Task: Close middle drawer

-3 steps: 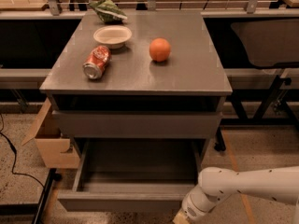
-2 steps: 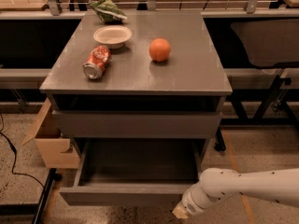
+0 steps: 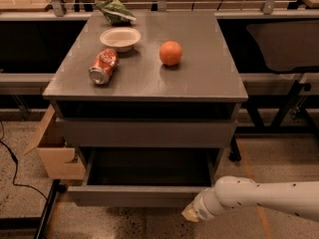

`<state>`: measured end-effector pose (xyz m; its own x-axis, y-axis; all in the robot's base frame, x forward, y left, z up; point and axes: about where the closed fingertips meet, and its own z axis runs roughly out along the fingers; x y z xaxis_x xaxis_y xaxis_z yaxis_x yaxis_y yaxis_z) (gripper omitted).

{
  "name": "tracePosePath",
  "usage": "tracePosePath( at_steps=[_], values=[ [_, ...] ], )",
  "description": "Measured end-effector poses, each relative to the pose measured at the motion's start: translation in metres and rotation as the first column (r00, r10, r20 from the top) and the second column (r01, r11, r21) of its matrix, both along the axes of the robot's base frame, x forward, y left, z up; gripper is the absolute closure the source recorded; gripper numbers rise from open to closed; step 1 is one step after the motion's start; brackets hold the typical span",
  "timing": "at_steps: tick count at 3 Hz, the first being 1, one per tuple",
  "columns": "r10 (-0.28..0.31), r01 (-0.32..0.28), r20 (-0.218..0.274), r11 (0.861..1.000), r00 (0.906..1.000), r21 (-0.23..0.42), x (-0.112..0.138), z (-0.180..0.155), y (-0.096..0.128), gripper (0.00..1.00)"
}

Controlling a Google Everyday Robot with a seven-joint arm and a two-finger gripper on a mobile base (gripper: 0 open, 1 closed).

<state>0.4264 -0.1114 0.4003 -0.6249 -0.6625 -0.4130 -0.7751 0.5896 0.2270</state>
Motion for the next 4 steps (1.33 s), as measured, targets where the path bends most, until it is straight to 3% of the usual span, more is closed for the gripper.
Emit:
tracePosePath(
  at_steps=[1, 2, 3, 4],
  values=[
    [0.026, -0.024, 0.06, 0.999, 0.9979, -0.023, 0.008, 0.002, 0.005, 1.0],
    [0.074, -0.064, 0.171, 0.996, 0.9824, -0.062, 0.029, 0.006, 0.014, 1.0],
    [0.134, -0.108, 0.308, 0.989, 0.9418, -0.102, 0.066, 0.023, 0.025, 1.0],
    [0.175, -0.14, 0.38, 0.983, 0.908, -0.118, 0.097, 0.035, 0.038, 1.0]
  ],
)
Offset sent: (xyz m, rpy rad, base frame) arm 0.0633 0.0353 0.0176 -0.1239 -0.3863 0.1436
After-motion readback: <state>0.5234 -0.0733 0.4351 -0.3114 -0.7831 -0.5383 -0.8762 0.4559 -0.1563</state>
